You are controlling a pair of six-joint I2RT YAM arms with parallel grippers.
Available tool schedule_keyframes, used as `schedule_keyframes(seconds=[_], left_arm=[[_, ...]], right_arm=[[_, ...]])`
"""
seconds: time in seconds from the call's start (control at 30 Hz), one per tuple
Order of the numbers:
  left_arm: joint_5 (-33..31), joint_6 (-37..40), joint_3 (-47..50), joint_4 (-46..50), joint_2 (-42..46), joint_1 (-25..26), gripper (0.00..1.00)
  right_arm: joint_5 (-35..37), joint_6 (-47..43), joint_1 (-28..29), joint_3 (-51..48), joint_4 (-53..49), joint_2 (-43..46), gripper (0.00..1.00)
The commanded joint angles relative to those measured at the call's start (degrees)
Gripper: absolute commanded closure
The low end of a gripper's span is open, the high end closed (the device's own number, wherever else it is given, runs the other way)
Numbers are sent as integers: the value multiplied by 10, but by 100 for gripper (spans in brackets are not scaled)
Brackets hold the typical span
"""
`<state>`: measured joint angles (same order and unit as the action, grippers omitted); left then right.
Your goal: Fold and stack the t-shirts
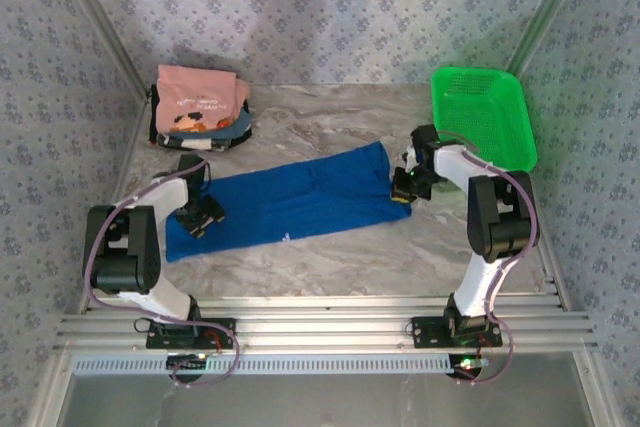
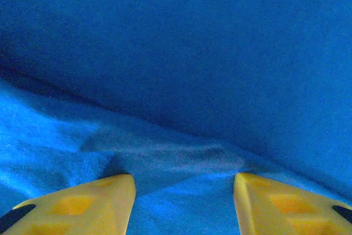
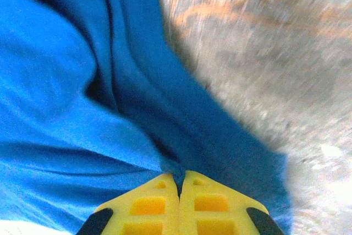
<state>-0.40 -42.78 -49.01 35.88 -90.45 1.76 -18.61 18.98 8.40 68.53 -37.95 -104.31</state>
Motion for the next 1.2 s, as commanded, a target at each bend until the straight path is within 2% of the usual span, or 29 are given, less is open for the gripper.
schedule_keyframes(seconds=[0.0, 0.2, 0.23, 0.3, 0.33, 0.5, 0.67, 0.77, 0.9, 1.03, 1.17], left_arm=[[-20, -1, 23, 11, -17, -24, 48], [-2, 8, 20, 1, -23, -32, 49], [-1, 7, 19, 1, -18, -32, 49], [7, 8, 15, 0, -6, -32, 49], [15, 8, 13, -1, 1, -31, 49], [47, -4, -30, 18, 71, -14, 46], [41, -1, -75, 40, 113, -13, 38], [38, 13, -92, 55, 87, -27, 39], [37, 31, -110, 61, 21, -45, 41], [12, 53, -141, 72, -48, -48, 43], [3, 54, -148, 85, -96, -63, 47]], right_arm=[[28, -7, -20, 42, -30, -21, 100], [38, -1, -36, 60, -31, -45, 99], [43, 1, -37, 67, -35, -50, 95], [48, 2, -39, 82, -46, -58, 73], [48, 1, -40, 89, -49, -58, 68], [58, 10, -30, 91, -64, 4, 56], [-4, 47, 22, 61, -43, 70, 54], [-48, 90, 63, 48, -26, 50, 54], [-70, 173, 98, 14, 63, 9, 57], [-28, 222, 117, 20, 84, -34, 58], [61, 263, 118, 48, 57, -81, 58]])
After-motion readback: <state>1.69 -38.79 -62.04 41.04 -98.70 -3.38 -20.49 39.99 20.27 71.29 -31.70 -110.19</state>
